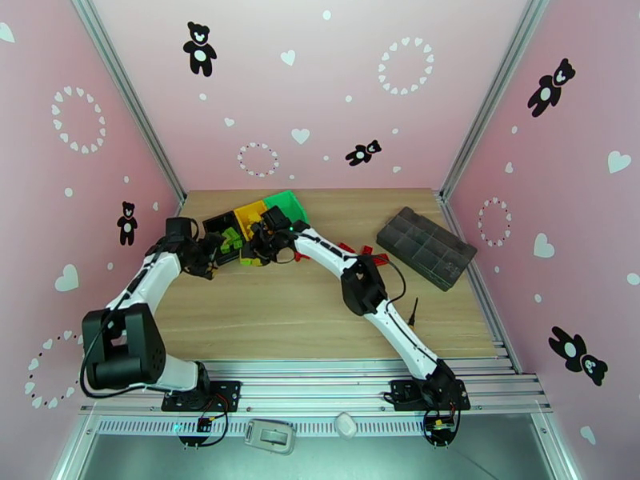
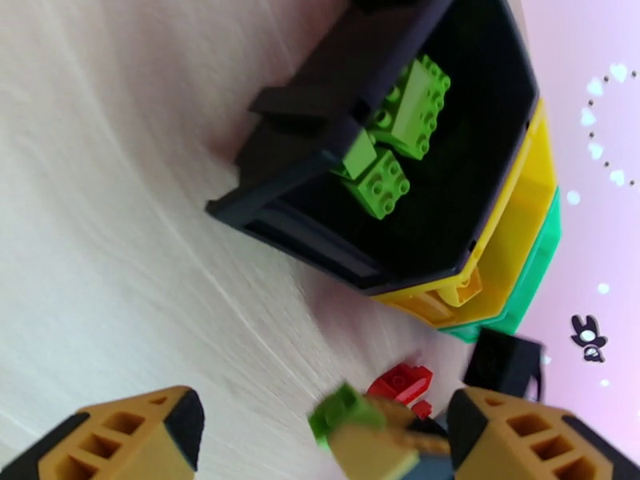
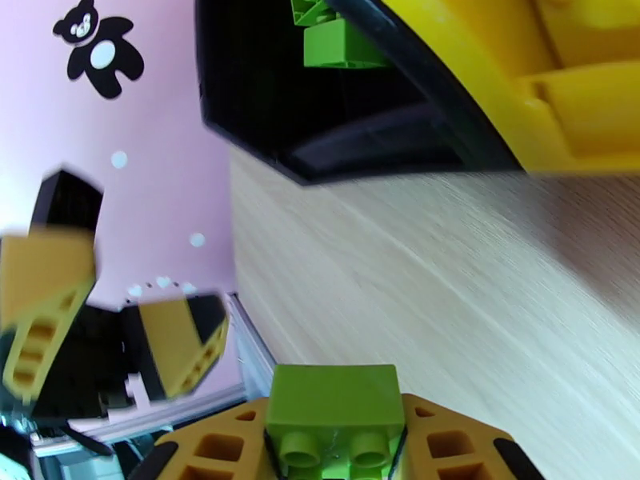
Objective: Sort the legos into containers by color
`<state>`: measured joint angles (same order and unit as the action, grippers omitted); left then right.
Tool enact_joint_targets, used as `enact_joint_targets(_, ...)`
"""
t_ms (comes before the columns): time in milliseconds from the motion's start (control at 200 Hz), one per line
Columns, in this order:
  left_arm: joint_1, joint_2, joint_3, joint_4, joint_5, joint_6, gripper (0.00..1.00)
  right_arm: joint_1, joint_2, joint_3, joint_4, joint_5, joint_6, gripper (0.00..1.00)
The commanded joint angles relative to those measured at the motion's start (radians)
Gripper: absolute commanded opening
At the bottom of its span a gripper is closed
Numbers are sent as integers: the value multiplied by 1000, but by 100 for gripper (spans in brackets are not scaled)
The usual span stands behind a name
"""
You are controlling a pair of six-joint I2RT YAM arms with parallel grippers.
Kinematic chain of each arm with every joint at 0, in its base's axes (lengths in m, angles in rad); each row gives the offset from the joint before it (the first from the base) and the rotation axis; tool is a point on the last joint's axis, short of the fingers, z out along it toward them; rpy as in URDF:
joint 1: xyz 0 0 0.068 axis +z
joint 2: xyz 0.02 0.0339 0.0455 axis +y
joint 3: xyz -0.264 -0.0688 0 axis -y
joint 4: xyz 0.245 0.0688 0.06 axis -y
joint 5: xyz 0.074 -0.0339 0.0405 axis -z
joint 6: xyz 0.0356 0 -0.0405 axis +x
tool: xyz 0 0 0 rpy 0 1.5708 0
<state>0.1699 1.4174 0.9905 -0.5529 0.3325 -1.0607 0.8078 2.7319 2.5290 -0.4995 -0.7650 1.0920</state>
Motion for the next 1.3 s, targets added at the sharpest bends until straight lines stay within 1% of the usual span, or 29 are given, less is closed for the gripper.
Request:
enact_joint_targets(0, 5, -71, -41, -5, -3, -36, 86, -3, 60, 93, 169, -15, 132, 28)
enact_joint_targets(80, 5, -107, -67, -21, -1, -39, 86, -2, 109, 158, 238, 4, 195, 29)
enact_joint_targets(120, 5, -126, -79, -36, -2, -35, 86, -1, 134, 188, 284, 17, 234, 33)
enact_joint_targets(140, 5, -135, -83, -43, -3, -34, 86, -2, 147, 202, 311, 24, 257, 36)
enact_joint_targets(195, 6, -160, -91, -68, 0, -25, 86, -2, 184, 238, 401, 38, 323, 49)
enact_joint_targets(250, 6, -189, -95, -93, -3, -15, 86, -2, 213, 284, 427, 56, 347, 60)
enact_joint_targets(330, 12, -231, -95, -130, -9, 2, 86, -2, 219, 292, 467, 74, 355, 71)
enact_joint_targets(400, 26, -257, -94, -153, -4, 17, 86, -3, 215, 292, 488, 75, 352, 76)
enact_joint_targets(511, 53, -287, -96, -172, 9, 29, 86, -9, 205, 292, 487, 64, 339, 76)
enact_joint_targets(591, 56, -293, -87, -175, 9, 39, 86, -17, 175, 291, 431, 52, 291, 73)
enact_joint_targets(696, 56, -281, -67, -177, 11, 59, 86, -37, 91, 273, 262, 64, 161, 70)
enact_joint_targets(756, 50, -269, -56, -181, 5, 77, 86, -53, 27, 250, 145, 90, 71, 69)
enact_joint_targets(846, 22, -253, -46, -183, -15, 94, 86, -84, -87, 174, -3, 134, -40, 67)
enact_joint_targets(936, -47, -223, -32, -170, -46, 102, 86, -117, -186, 96, -158, 192, -167, 65)
enact_joint_targets(1021, -141, -170, -5, -163, -84, 117, 85, -154, -266, 43, -342, 298, -258, 64)
enact_joint_targets(1116, -252, -79, 55, -165, -127, 146, 82, -201, -352, -58, -492, 389, -329, 57)
enact_joint_targets(1186, -325, 0, 126, -183, -158, 189, 79, -236, -432, -176, -535, 446, -380, 54)
enact_joint_targets(1296, -436, 166, 287, -248, -197, 296, 76, -285, -567, -381, -543, 515, -446, 54)
